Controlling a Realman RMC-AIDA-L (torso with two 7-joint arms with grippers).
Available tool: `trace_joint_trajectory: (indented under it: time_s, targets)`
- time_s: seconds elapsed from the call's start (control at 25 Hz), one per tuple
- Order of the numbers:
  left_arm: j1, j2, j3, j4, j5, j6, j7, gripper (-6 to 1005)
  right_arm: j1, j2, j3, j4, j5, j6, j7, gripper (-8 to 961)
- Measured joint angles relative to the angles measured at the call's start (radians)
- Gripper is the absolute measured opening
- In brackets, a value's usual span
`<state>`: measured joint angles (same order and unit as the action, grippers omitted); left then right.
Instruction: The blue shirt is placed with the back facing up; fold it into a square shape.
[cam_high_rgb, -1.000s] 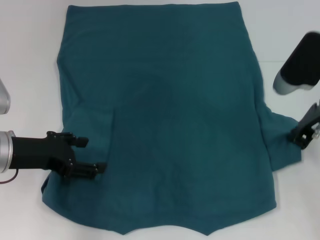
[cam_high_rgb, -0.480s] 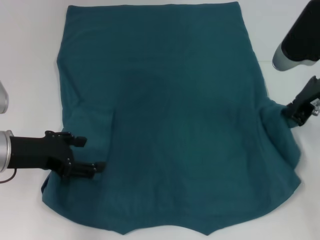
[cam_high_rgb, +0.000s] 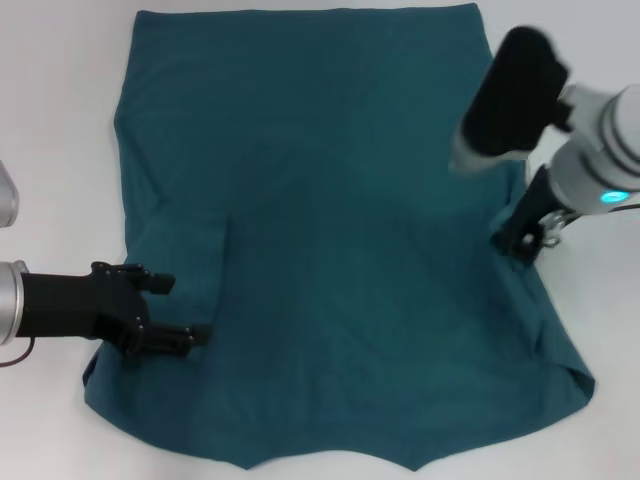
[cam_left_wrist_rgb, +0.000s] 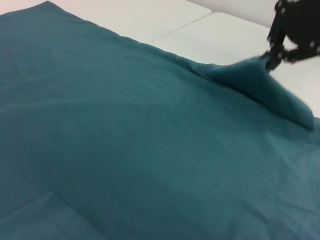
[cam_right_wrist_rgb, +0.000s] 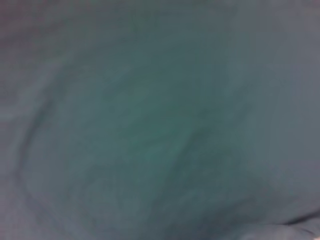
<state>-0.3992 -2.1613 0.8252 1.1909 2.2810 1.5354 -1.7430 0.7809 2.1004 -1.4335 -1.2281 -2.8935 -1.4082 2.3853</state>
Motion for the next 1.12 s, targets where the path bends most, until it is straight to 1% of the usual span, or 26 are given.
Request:
trace_joint_trajectory:
  time_s: [0.12, 0.24, 0.36, 0.48, 0.6, 0.8, 0.96, 1.12]
  targets:
    - [0.004, 0.000, -0.001, 0.000, 0.000, 0.000, 0.001, 904, 0.014, 0.001, -0.053, 0.061, 0.030, 0.061, 0.021, 133]
    - [0.007, 0.001, -0.006, -0.001, 0.000, 0.000, 0.001, 903, 0.015, 0.001, -0.063, 0.082, 0.098, 0.112, 0.020, 143]
    - [0.010, 0.001, -0.007, -0.002, 0.000, 0.000, 0.002, 903, 0.009, -0.002, -0.060, 0.083, 0.151, 0.135, 0.004, 153]
    - [0.012, 0.001, -0.007, -0.006, 0.000, -0.002, 0.003, 903, 0.005, -0.004, -0.056, 0.085, 0.161, 0.152, 0.000, 274]
    - [0.013, 0.002, -0.005, -0.010, 0.000, -0.007, 0.003, 903, 0.003, -0.004, -0.056, 0.094, 0.089, 0.149, 0.034, 395]
    - [0.014, 0.002, -0.002, -0.010, 0.000, -0.008, 0.003, 903, -0.021, -0.006, -0.048, 0.062, -0.022, 0.096, 0.095, 550]
    - [0.013, 0.003, -0.001, -0.010, 0.000, -0.011, 0.004, 903, -0.055, -0.008, -0.042, 0.024, -0.034, 0.065, 0.097, 674]
    - [0.008, 0.003, 0.000, -0.011, 0.000, -0.012, 0.005, 903, -0.064, -0.006, -0.050, 0.061, -0.035, 0.079, 0.092, 800]
